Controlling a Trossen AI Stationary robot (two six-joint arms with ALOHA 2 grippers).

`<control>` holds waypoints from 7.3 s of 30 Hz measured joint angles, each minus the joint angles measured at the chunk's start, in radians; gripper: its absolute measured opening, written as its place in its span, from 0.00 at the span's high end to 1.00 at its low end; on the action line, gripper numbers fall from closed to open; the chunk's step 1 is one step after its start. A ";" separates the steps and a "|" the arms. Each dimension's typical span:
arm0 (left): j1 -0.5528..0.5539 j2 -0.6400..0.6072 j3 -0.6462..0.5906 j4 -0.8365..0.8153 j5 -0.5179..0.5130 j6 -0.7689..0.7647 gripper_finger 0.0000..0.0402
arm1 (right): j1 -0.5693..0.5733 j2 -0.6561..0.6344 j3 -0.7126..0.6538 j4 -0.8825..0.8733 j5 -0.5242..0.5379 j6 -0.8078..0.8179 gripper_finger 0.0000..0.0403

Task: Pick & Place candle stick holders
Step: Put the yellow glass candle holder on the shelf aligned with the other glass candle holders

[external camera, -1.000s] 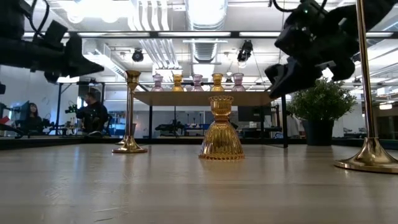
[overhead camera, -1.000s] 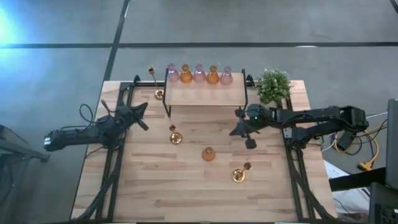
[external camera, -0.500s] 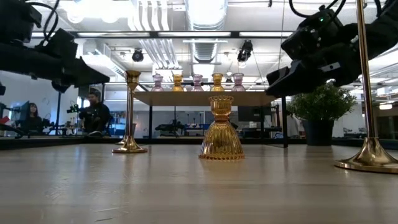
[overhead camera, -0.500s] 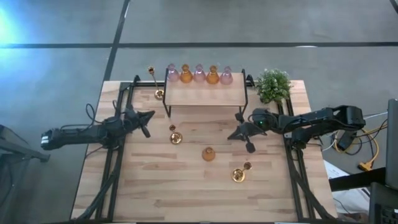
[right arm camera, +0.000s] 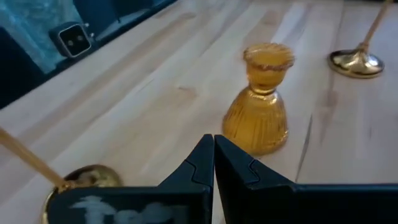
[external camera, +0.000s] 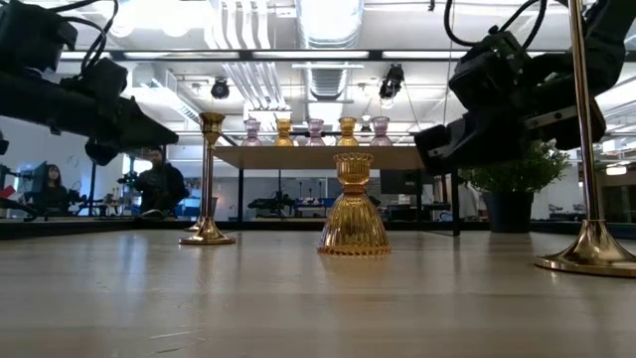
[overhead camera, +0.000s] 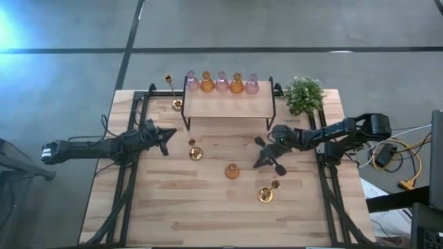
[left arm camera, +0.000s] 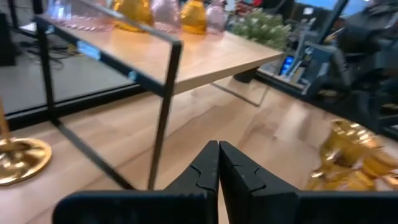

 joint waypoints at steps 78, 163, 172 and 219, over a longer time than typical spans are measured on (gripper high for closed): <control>0.000 0.000 0.003 0.014 0.016 0.026 0.97 | 0.105 0.442 0.295 0.207 0.054 0.197 0.70; 0.000 0.001 0.003 0.004 0.017 0.026 0.97 | -0.258 -0.102 0.378 -0.335 1.153 0.455 0.69; 0.000 0.001 0.003 -0.003 0.016 0.026 0.97 | -0.278 -0.150 0.331 -0.334 1.157 0.474 0.70; 0.000 0.001 0.003 -0.009 0.016 0.026 0.97 | -0.394 -0.147 0.327 -0.319 1.142 0.448 0.68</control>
